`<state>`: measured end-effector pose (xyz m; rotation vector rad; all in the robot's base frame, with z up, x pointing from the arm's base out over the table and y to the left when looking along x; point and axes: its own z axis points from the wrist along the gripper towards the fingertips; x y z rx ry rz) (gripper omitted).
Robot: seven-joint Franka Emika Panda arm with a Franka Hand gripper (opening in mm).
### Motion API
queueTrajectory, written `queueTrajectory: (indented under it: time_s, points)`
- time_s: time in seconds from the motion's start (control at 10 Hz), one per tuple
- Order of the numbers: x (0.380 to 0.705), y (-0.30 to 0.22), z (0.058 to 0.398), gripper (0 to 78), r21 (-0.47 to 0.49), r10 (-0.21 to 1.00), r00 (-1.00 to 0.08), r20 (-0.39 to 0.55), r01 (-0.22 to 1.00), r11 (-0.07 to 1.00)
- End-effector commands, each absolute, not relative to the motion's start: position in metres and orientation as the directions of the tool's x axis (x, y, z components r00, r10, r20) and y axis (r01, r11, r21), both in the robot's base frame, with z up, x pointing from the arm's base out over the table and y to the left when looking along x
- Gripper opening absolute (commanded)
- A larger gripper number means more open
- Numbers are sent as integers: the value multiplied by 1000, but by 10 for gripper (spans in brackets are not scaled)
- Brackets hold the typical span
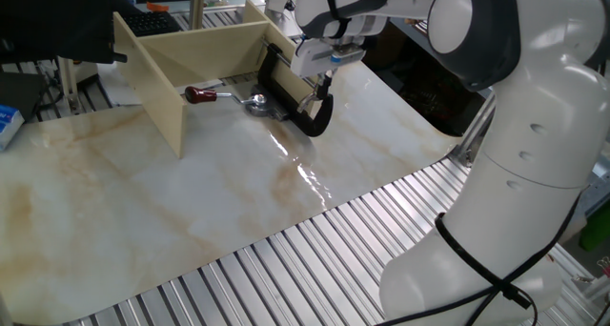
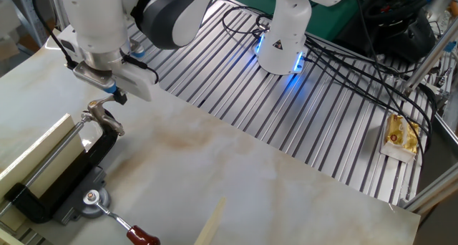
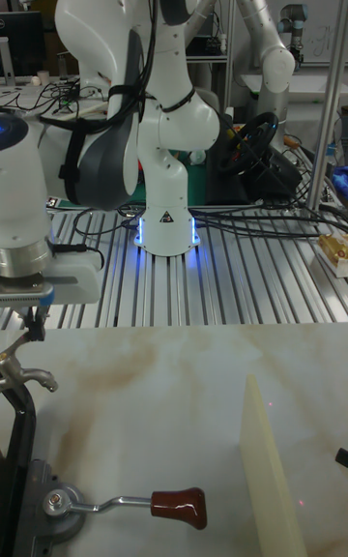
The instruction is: Turn on the water tap
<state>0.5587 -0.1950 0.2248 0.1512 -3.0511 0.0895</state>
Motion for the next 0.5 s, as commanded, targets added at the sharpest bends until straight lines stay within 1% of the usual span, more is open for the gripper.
queueTrajectory:
  time_s: [0.1, 0.5]
  points:
    - [559, -196, 226, 0, -58, -93, -992, 88, -99, 993]
    - [559, -195, 225, 0, -58, -96, -992, 84, -101, 993]
